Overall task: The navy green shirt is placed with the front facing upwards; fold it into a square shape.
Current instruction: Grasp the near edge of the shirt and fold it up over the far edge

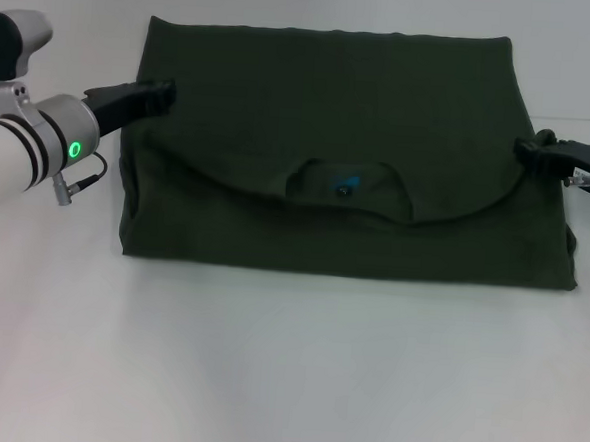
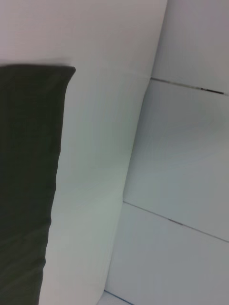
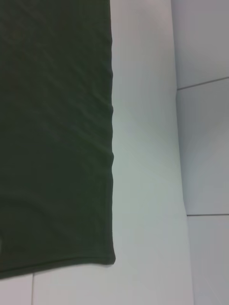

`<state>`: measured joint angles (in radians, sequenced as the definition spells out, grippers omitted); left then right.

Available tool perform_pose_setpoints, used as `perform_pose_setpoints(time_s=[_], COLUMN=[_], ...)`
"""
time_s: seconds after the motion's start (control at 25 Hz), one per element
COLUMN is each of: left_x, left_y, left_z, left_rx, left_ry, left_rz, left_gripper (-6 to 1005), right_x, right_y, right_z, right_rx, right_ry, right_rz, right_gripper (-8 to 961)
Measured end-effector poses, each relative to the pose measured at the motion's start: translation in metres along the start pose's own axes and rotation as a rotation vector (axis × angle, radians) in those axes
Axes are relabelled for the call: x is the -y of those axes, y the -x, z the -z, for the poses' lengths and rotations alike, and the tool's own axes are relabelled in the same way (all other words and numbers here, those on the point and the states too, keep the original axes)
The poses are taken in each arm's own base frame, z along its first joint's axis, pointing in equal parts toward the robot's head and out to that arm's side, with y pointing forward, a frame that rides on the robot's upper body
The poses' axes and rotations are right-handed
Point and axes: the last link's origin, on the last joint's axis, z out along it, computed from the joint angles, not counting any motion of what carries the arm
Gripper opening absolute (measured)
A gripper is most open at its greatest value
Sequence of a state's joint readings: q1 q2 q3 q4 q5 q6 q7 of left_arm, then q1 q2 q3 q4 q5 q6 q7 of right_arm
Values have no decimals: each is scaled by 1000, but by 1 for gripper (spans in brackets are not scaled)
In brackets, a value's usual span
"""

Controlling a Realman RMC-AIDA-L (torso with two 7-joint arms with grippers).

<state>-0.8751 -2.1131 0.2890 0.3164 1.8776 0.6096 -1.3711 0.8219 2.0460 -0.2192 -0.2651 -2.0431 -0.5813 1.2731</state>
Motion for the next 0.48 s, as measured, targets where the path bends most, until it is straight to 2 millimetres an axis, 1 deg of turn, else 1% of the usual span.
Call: perform_pose_setpoints(time_s=[0.12,0.32,0.48], left_x=[4,12,16], left_y=[-2,-6,-8], left_z=[2,9,18], left_rx=[-6,-30,-41], left_ry=[-11,-5,30], left_rz=[14,29,50], left_gripper=[231,386,537], right_x=[3,14,24], right_y=[-1,3,10], right_z=[1,10,26], right_rx=[0,34,114], right_ry=[-6,-7,36], right_rz=[-8,-30,-100], right_gripper=[412,510,588])
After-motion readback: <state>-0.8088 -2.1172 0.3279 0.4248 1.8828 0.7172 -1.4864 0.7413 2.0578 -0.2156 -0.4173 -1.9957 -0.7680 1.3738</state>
